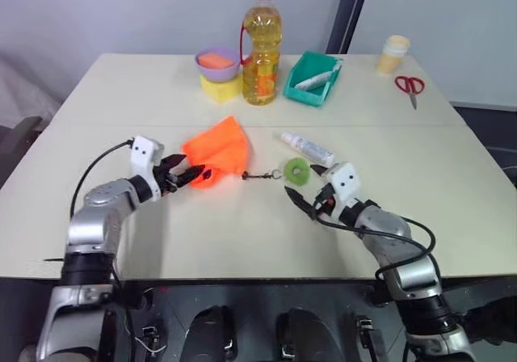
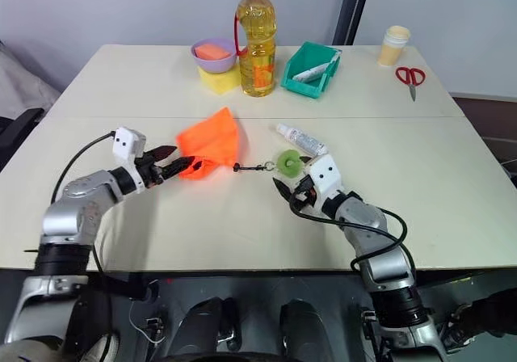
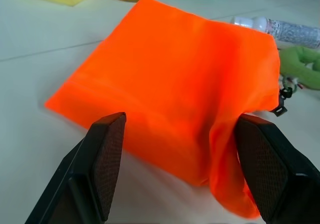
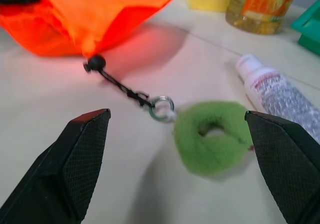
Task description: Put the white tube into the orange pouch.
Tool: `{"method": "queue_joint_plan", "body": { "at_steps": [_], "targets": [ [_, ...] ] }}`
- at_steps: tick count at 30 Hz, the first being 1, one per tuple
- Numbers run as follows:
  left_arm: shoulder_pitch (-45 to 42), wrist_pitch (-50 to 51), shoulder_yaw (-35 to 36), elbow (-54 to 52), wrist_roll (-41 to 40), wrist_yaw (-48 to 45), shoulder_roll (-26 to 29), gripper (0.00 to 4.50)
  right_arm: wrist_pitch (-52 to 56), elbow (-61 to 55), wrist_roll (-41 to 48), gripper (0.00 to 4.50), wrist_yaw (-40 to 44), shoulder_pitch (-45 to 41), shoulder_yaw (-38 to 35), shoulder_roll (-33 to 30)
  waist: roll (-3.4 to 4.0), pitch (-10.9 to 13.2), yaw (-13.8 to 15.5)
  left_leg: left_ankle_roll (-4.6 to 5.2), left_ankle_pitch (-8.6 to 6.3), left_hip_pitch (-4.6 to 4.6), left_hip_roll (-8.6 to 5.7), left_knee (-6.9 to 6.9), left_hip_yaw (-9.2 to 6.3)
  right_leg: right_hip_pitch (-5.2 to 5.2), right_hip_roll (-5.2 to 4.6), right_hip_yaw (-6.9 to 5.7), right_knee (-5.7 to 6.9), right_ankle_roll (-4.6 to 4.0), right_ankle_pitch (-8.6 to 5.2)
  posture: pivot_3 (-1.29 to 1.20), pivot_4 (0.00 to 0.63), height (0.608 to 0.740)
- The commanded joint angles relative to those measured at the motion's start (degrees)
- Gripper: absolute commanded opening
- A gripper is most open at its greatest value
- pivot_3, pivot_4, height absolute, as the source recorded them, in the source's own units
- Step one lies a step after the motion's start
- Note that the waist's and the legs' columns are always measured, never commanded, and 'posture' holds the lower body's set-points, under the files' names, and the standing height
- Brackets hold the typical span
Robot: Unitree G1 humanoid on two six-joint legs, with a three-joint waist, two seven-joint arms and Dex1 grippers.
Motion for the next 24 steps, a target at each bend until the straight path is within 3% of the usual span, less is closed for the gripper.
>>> {"method": "queue_joint_plan", "body": {
  "at_steps": [1,9,17,22,24],
  "targets": [
    [-2.76,0.28,0.40,0.93,-1.78,-4.65,1.97,4.31,-1.49,-3.33,-0.53,4.50,-1.15,0.81,0.48,1.02,0.00,0.00,-0.06,0.00,0.00,0.00,0.00,0.00,0.00,0.00,0.00,0.00,0.00,0.00,0.00,0.00,0.150,0.727],
    [-2.90,-4.47,-3.89,-3.73,0.55,-10.26,3.58,4.46,-1.29,-4.59,-0.52,4.50,-1.61,2.09,0.44,1.26,0.00,0.00,-0.22,0.00,0.00,0.00,0.00,-0.02,0.00,-0.03,0.00,0.01,0.00,-0.01,-0.01,0.00,0.150,0.727],
    [-0.46,-27.93,-18.74,-10.77,26.37,2.47,2.90,4.46,0.00,-4.78,0.50,4.50,0.55,1.80,-1.23,-1.43,0.00,0.00,-0.02,0.06,-0.05,-0.03,-0.01,-0.03,0.00,-0.04,-0.04,0.04,-0.01,-0.10,-0.04,0.00,0.150,0.727],
    [2.05,-28.47,-16.82,-14.49,27.37,8.23,0.61,4.46,1.65,-5.94,1.62,4.50,2.12,2.25,-1.70,-3.23,0.00,0.00,-0.21,0.38,-0.23,-0.08,0.00,-0.06,0.00,-0.11,-0.04,0.06,0.00,-0.07,-0.02,0.00,0.150,0.727],
    [4.18,-25.63,-13.32,-15.56,23.53,8.62,0.34,4.46,2.48,-6.69,2.07,4.50,2.70,2.61,-1.54,-3.62,0.01,0.00,-0.32,0.38,-0.22,-0.08,0.00,-0.08,0.00,-0.13,-0.02,0.05,0.00,-0.06,-0.02,0.00,0.150,0.727]
  ]
}}
